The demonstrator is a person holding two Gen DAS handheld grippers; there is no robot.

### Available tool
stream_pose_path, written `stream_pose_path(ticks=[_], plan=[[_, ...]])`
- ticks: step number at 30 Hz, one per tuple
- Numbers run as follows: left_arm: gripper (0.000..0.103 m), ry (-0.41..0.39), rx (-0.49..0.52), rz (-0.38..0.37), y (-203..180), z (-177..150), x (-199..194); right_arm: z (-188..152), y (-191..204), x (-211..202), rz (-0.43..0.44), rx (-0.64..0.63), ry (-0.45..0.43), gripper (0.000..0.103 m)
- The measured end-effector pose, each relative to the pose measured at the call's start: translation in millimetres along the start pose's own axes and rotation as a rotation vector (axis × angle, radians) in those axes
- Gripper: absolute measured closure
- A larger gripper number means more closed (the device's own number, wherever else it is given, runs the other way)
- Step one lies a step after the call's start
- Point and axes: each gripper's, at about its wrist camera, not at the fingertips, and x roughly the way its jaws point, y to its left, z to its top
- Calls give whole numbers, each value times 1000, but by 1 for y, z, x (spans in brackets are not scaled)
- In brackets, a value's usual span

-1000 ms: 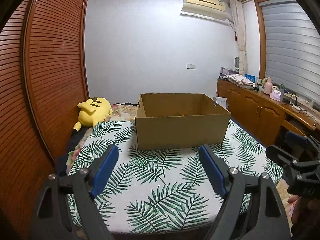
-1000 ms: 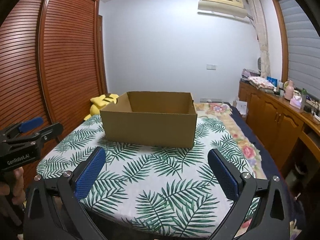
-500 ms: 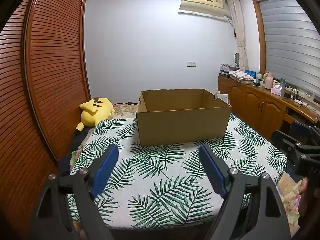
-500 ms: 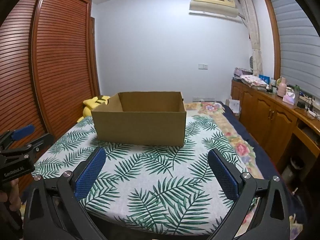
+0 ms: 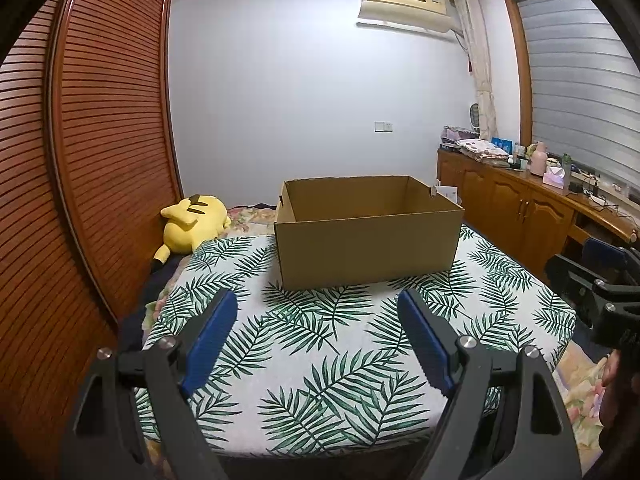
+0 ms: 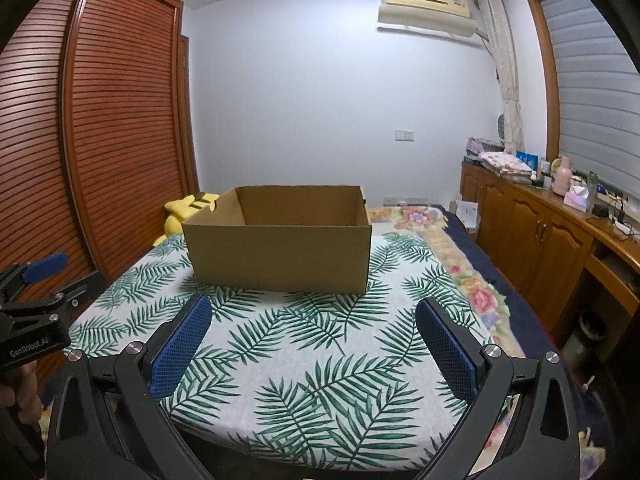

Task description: Organize snacks

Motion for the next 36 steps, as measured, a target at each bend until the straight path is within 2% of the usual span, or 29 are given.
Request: stream_pose_path(ticks=[36], plan=[[20, -17, 0, -14, -1, 0, -11, 1, 3, -2, 4, 11, -1, 0]])
